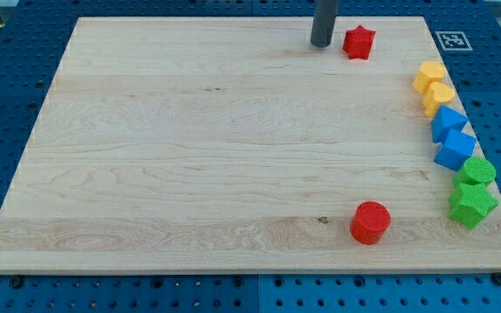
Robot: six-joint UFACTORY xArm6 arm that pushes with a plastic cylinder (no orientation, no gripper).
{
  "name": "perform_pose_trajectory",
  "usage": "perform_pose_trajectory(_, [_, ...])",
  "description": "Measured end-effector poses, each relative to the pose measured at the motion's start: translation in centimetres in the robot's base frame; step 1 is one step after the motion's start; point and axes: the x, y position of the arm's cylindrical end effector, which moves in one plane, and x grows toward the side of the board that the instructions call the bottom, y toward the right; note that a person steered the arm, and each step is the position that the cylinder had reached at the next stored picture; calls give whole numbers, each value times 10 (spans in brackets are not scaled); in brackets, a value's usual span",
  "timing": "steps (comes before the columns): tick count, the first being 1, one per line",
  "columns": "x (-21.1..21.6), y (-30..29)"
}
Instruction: Push the red star into the hexagon
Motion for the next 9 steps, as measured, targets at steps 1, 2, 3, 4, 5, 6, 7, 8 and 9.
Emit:
perform_pose_trajectory(1, [12, 38])
perform_pose_trajectory(2, [12, 41])
perform_pose_trajectory(3, [13, 41])
perform_pose_trajectory(4, [22, 41])
perform_pose_trajectory(5, [44, 41])
perform_pose_trajectory(6, [44, 59])
perform_pose_trajectory(7, [44, 72])
perform_pose_trajectory(8, [44, 72])
perform_pose_trajectory(9, [44, 85])
